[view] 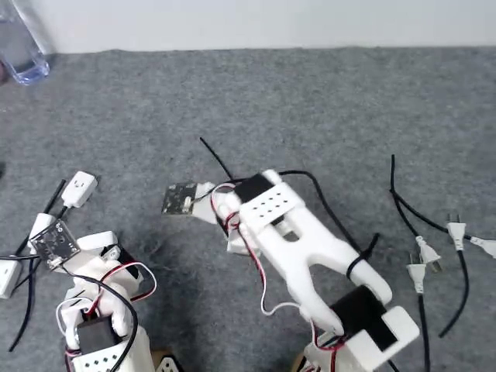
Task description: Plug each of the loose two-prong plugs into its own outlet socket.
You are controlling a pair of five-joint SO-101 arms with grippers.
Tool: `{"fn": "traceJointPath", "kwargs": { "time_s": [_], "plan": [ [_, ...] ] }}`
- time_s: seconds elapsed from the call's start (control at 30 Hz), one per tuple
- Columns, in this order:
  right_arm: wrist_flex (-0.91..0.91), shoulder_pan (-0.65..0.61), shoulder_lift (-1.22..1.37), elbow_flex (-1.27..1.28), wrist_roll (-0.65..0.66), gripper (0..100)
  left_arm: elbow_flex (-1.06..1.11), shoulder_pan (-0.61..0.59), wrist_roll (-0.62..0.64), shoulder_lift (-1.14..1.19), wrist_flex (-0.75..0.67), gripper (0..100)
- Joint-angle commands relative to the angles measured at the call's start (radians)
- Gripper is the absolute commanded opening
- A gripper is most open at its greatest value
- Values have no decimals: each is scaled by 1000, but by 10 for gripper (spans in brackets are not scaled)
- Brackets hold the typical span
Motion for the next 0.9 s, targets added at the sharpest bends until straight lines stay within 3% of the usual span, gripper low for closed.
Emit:
{"fn": "traceJointPath", "kwargs": {
  "time_s": [0.0, 0.33, 0.5, 0.57, 0.87],
  "plan": [
    [-38, 27, 73, -72, 21, 219, -2, -5, -11, -8, -3, 13],
    [-41, 25, 312, -244, 31, 206, -2, -5, -11, -8, -3, 13],
    [-41, 25, 367, -259, 95, 0, -2, -5, -11, -8, -2, 13],
    [-33, 28, 372, -259, 95, 37, -2, -5, -11, -8, -2, 13],
    [24, 162, 216, -261, 95, 8, -2, -5, -11, -8, -3, 13]
  ]
}}
